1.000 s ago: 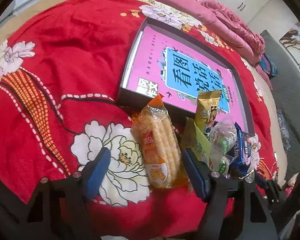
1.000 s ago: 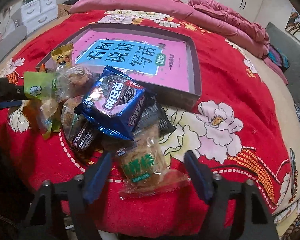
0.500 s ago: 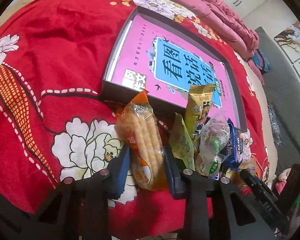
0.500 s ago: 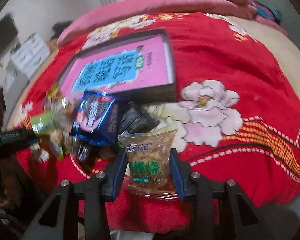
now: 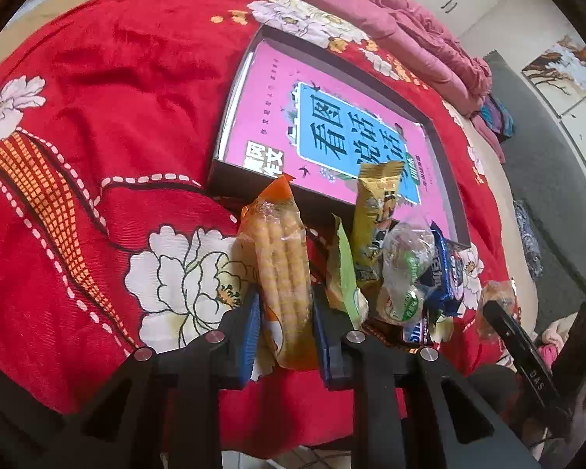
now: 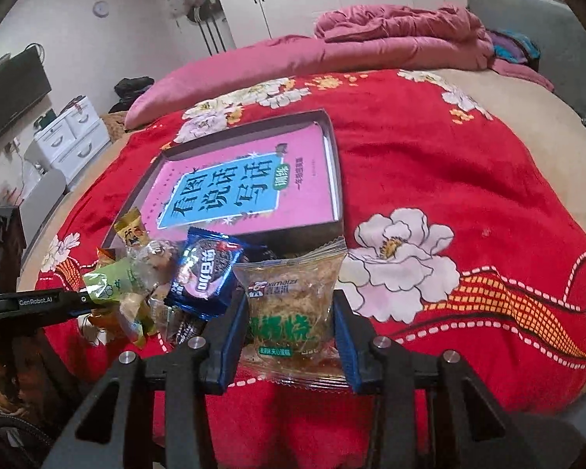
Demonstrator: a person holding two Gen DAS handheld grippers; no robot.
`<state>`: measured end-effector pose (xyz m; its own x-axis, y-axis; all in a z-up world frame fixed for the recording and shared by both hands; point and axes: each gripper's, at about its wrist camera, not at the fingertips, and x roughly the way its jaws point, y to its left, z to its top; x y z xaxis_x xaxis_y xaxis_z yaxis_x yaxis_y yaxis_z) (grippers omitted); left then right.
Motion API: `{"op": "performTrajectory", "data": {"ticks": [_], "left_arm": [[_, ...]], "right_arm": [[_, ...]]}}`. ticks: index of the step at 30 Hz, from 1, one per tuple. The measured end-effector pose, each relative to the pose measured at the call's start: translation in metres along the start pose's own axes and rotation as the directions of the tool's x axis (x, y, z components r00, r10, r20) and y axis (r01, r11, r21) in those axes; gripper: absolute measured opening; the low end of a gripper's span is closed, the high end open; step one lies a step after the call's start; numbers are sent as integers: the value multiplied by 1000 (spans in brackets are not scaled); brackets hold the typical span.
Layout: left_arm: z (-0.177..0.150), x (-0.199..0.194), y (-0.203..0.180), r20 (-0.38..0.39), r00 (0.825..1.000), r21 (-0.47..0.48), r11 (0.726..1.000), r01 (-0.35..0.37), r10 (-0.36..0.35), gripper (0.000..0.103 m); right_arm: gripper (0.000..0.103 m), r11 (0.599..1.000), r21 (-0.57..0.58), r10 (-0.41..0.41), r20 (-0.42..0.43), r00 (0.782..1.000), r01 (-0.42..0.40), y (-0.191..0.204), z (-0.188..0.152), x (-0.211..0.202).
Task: Organize snacks
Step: 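Grasp the orange corn-stick bag with left gripper while right grasps the clear green-label pastry bag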
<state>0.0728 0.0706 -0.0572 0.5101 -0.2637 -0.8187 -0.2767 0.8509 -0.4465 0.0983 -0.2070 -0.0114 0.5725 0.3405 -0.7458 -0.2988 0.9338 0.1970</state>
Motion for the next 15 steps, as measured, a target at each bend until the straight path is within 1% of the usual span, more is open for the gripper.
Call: {"op": "performTrajectory", "data": {"ticks": [5, 15], "left_arm": [[1, -12, 2, 32, 999, 18, 1000, -4, 3, 25], [10, -30, 11, 87, 996, 2, 1000, -21, 20, 25]], "right_arm": [[43, 1000, -8, 9, 16, 1000, -8, 2, 2, 0], [43, 1000, -25, 10, 52, 999, -9, 7, 6, -2]]}}
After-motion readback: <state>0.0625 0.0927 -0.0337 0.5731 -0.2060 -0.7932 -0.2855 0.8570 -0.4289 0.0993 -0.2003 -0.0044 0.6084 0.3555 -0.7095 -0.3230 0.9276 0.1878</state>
